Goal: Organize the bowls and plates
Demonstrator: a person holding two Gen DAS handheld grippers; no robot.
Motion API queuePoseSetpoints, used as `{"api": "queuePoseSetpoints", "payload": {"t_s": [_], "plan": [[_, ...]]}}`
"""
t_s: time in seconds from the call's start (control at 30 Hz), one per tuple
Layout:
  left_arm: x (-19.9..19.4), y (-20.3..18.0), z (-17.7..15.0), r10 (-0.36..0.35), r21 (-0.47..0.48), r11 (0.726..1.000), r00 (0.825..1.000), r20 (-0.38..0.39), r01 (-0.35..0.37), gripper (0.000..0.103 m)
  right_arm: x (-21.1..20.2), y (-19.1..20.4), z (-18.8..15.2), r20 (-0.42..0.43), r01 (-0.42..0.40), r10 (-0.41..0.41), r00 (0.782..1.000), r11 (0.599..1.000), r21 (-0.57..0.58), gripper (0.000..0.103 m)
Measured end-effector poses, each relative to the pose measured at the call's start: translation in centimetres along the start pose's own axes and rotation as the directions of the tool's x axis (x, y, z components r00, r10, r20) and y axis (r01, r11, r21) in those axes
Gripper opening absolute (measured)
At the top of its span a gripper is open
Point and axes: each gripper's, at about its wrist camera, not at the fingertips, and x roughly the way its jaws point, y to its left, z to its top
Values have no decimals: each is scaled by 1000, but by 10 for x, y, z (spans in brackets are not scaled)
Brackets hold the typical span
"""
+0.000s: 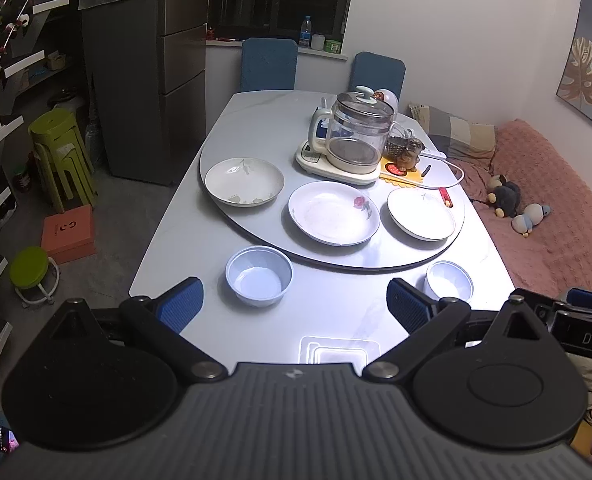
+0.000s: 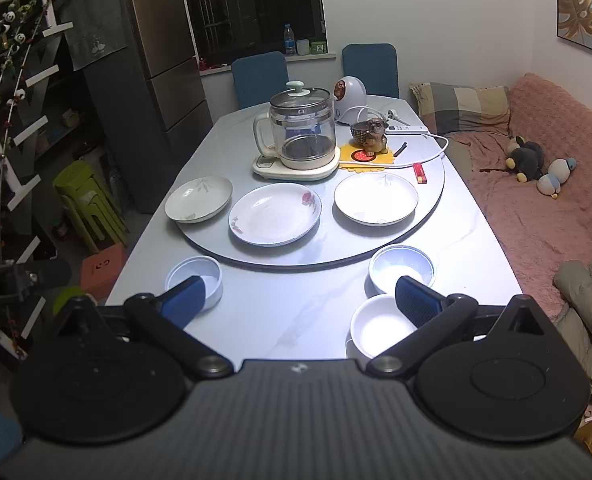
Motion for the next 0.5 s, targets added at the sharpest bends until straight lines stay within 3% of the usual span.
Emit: {"api": "queuePoseSetpoints", "payload": {"t_s": [0.5], "plan": [[-3,2,2,8,-7,1000,1000,-6,-8,100,0,6,-3,-8,-3,3,1000,1000,-14,103]]}}
